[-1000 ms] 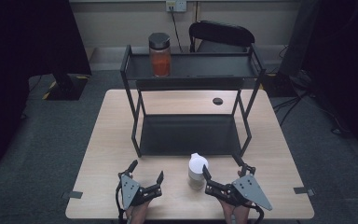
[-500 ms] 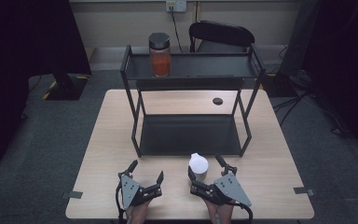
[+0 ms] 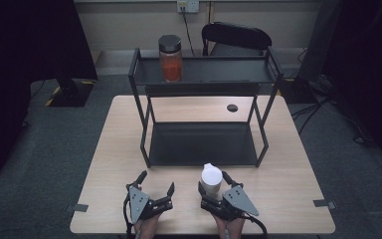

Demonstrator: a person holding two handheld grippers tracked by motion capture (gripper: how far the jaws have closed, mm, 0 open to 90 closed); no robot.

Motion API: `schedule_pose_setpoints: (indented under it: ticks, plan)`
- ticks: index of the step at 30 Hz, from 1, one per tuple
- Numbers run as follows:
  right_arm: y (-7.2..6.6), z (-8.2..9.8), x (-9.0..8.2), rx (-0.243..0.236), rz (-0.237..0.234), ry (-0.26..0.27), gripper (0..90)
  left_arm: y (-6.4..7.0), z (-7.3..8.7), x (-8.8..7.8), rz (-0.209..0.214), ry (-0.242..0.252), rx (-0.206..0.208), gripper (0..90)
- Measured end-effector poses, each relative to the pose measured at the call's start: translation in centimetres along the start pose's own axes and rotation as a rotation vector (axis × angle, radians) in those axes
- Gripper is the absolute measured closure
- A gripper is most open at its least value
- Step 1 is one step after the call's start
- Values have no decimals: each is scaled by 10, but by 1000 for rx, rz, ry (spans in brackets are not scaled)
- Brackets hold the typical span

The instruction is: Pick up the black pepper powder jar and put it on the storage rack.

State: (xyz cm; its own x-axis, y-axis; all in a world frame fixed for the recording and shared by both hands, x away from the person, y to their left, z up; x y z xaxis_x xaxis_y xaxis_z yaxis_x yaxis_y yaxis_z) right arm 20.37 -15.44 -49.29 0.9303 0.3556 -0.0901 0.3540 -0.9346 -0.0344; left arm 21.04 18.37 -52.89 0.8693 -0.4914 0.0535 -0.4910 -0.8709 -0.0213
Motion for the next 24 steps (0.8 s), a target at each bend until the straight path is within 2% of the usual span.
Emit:
schedule_pose_setpoints:
  ticks: [7, 16, 24]
  plan:
    - [1, 3, 5, 6, -16, -41, 211, 0, 0, 0, -4, 0, 0, 4]
    - [2, 7, 8, 2, -7, -47, 284, 0, 0, 0, -4, 0, 0, 3]
    - [2, 8, 8, -20, -3, -41, 299, 0, 0, 0, -4, 0, 0, 3]
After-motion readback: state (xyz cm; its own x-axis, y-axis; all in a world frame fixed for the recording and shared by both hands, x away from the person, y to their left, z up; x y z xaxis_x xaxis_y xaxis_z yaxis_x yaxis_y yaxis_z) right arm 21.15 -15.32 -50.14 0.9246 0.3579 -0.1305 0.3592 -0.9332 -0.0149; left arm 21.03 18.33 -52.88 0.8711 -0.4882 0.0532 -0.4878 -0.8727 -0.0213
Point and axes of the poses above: each handheld gripper's, and its own axes: x roughly forward along the jaws, z roughly out of its underside, y roughly to its right, the point moved 5 cm from there along x, roughly forward along the jaws, and after that the axes turned 6 degrees about z, right-handed, at the moved point
